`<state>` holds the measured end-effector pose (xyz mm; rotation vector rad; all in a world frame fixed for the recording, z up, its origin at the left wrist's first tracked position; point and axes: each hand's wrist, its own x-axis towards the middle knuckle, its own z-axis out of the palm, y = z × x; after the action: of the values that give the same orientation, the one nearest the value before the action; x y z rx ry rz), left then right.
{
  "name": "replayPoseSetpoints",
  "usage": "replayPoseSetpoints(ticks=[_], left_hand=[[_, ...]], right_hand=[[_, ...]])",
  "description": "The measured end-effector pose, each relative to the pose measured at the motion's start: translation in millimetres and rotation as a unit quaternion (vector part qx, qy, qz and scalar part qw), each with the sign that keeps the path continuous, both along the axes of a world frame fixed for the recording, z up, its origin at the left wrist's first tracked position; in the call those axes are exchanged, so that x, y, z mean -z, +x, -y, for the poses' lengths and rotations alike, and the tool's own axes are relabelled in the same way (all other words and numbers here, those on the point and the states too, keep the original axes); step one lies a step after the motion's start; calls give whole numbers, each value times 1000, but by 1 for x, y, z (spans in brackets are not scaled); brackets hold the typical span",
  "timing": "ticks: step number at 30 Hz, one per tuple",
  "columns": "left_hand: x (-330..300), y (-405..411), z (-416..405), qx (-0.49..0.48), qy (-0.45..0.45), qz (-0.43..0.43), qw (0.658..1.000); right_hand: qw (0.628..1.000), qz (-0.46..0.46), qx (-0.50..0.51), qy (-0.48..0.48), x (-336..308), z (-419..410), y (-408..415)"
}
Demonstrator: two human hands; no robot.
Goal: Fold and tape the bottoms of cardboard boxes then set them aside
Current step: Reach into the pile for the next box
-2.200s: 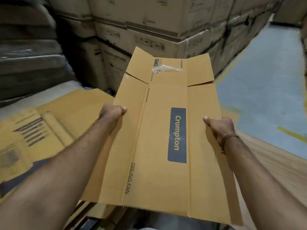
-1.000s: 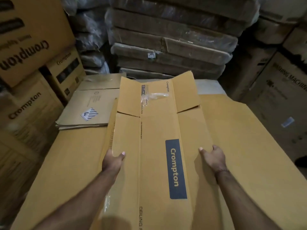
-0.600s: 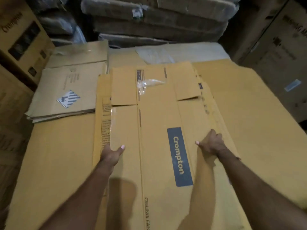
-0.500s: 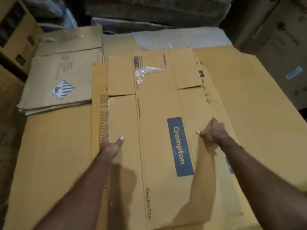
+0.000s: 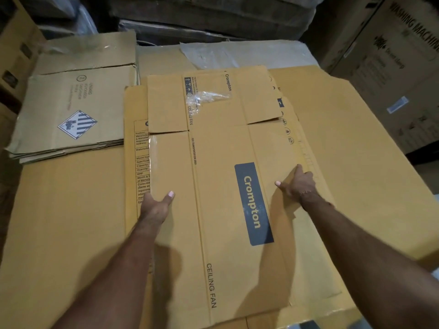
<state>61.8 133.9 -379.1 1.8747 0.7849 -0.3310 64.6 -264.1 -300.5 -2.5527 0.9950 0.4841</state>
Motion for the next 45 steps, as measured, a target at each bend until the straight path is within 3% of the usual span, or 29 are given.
replayPoseSetpoints(ticks=[4, 7, 10, 13, 15, 20, 27, 38, 41, 45], left_hand=[[-10, -6, 7, -1, 49, -13, 999], [-26, -9, 18, 21, 142, -65, 988], [-49, -20, 37, 55, 263, -102, 958], [-73, -36, 69, 131, 356, -63, 923], [-95, -45, 110, 181, 342, 7, 922], [-145, -83, 264, 281, 273, 112, 913], [-202, -179, 462, 445, 161, 177, 863], [-238, -293, 717, 569, 190, 201, 774], [-230, -314, 756, 615, 211, 179, 739], [-201, -328, 797, 664, 234, 124, 700]], right_hand=[[992, -14, -112, -59, 0, -13, -26], [970, -48, -211, -110, -10, -17, -50], [967, -30, -233, -97, -32, -18, -70], [972, 41, -227, -45, -56, -13, -88], [970, 85, -226, -20, -72, -4, -108], [974, 160, -160, 14, -112, 39, -183], [973, 217, -71, -18, -155, 147, -287], [971, 217, 87, -45, -178, 391, -454], [961, 202, 184, -32, -164, 442, -508], [918, 185, 352, -9, -126, 501, -588]])
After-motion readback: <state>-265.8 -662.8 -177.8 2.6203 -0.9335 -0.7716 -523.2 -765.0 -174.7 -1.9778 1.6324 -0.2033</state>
